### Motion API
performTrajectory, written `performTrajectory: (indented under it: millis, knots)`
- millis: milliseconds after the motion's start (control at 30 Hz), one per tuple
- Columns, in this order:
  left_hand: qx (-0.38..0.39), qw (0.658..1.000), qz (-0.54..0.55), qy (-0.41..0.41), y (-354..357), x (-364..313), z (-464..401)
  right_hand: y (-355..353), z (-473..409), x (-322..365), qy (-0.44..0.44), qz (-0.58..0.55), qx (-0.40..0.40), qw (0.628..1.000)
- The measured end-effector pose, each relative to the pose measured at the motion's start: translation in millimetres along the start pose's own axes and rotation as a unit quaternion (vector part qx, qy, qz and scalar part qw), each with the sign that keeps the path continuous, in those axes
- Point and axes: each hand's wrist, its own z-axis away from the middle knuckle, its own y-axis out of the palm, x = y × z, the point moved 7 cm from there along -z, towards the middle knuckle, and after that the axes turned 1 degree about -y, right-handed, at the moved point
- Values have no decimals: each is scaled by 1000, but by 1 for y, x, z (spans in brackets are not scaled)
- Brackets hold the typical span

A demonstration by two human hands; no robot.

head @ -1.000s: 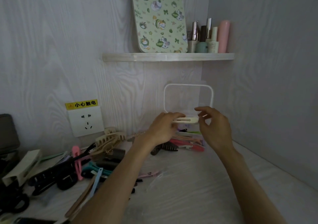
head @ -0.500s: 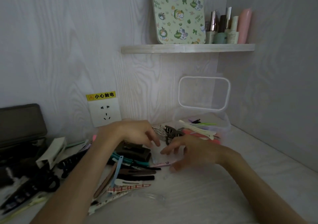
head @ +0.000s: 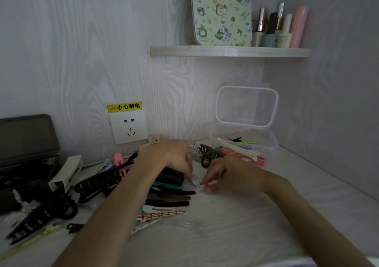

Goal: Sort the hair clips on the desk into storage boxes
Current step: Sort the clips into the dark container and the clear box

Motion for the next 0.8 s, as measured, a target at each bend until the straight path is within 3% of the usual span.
performTrajectory:
  millis: [267, 333, 400, 467, 500, 600, 700, 800]
  knots:
    - [-5, 999, -34, 25, 2, -7, -1, -29, 13, -6, 39, -37, -20, 998]
    - [-24, 999, -9, 36, -2, -6, -2, -55, 19, -1, 16, -72, -130, 989]
    - [-64, 995, 61, 39, -10, -5, -1, -88, 30, -4, -12, -101, -317, 943]
    - [-136, 988, 68, 36, -22, -7, 1, -107, 40, -12, -5, -23, -450, 893]
    - [-170, 984, 50, 36, -28, -10, 2, -109, 43, -15, 7, 38, -475, 879]
    - [-210, 976, 47, 44, -36, -19, 7, -105, 38, -34, 58, 146, -446, 881]
    - [-198, 976, 74, 49, -44, -26, 10, -98, 36, -52, 146, 147, -379, 902]
    - [-147, 981, 120, 38, -56, -32, 12, -98, 37, -46, 142, 146, -388, 899]
